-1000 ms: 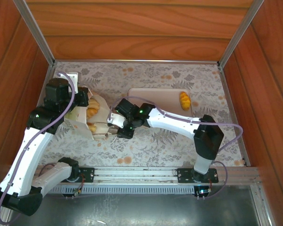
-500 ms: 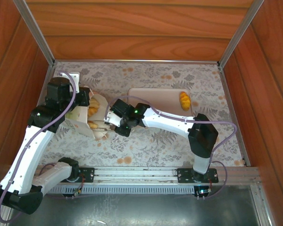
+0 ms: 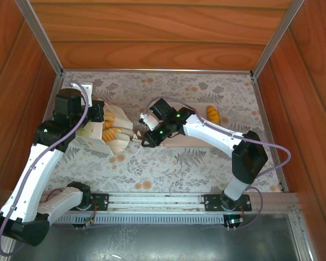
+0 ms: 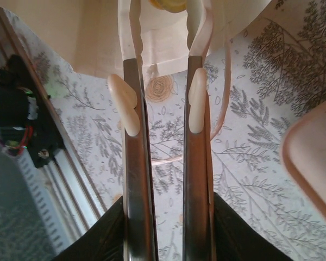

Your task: Take the fake bread out of the paper bag

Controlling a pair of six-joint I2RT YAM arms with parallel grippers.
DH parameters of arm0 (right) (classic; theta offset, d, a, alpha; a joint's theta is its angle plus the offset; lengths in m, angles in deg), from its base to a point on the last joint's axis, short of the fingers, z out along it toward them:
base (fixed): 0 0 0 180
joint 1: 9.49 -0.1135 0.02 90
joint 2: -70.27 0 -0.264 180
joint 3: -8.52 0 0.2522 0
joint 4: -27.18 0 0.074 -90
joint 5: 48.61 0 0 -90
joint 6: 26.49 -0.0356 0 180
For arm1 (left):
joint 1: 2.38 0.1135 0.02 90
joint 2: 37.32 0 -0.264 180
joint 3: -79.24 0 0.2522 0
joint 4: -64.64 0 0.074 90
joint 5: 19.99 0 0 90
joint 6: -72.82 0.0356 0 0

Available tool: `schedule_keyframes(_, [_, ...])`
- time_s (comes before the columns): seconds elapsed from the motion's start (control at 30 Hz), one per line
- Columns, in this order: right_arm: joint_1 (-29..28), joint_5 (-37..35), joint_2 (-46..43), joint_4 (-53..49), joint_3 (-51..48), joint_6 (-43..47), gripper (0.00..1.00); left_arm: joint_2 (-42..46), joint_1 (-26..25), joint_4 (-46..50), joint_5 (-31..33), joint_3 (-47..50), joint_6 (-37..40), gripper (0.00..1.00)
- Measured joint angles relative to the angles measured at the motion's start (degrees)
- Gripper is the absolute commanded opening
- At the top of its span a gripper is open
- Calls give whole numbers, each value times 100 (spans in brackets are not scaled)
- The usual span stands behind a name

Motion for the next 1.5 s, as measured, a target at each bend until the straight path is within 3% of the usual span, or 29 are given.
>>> schedule_keyframes(0.13, [9, 258, 264, -74, 219, -254, 29, -7, 0, -2, -28, 0, -2, 0])
schedule_keyframes(0.33, [44, 684, 157, -98, 190, -365, 28, -13, 0, -17, -33, 0, -2, 0])
schedule_keyframes(0.83, [350, 1154, -1878, -323, -1093, -763, 26, -105, 0, -306, 55, 31, -4, 0])
schedule_keyframes(1.2, [951, 874, -3882, -866, -1692, -1379, 25, -85, 0, -573, 192, 175, -2, 0])
schedule_keyframes(1.5, [1401, 205, -4848, -1438, -2006, -1845, 26, -63, 0, -664, 291, 339, 4, 0])
